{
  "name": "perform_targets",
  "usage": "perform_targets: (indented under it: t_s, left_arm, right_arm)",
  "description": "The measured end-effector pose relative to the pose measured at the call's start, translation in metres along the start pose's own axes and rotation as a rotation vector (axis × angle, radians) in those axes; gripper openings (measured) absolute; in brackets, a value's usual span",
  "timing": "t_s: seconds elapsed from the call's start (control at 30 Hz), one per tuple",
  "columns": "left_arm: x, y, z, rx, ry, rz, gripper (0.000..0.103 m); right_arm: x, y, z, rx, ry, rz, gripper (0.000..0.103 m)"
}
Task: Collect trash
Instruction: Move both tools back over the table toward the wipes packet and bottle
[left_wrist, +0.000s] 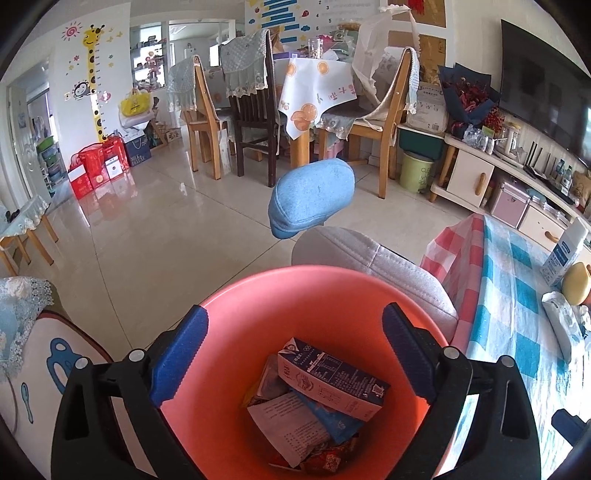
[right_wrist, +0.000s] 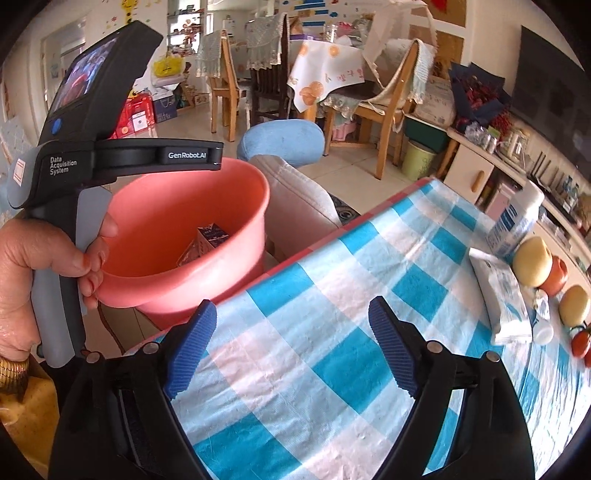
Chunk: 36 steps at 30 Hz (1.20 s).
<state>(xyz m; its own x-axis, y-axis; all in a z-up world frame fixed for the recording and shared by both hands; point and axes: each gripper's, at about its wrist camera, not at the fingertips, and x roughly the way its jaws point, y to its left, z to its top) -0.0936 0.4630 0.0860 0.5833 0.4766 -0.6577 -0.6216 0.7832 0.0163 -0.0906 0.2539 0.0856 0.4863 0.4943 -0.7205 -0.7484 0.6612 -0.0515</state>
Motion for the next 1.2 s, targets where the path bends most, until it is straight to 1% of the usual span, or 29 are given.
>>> perform_targets:
  t_s: [0.1, 0.17, 0.23, 0.7, 1.2]
  left_arm:
    - [-0.003, -0.008, 0.001, 0.021, -0.007, -0.002, 0.095]
    - [-0.006, -0.015, 0.001, 0.037, -0.012, 0.002, 0.095]
    - [-0.008, -0.018, 0.001, 0.044, -0.014, 0.002, 0.095]
    - [-0.022, -0.053, -0.001, 0.113, -0.041, -0.012, 0.095]
    - [-0.035, -0.098, -0.013, 0.233, -0.067, -0.004, 0.095]
  right_arm:
    - [-0.005, -0.007, -0.006, 0.024, 0.003, -0.007, 0.086]
    - [-0.007, -0.011, -0.008, 0.034, 0.001, -0.017, 0.090]
    - [-0.009, -0.015, -0.011, 0.045, 0.001, -0.022, 0.091]
    - [-0.032, -0.040, -0.034, 0.107, -0.003, -0.042, 0.093]
    - [-0.055, -0.071, -0.068, 0.157, -0.006, -0.071, 0.093]
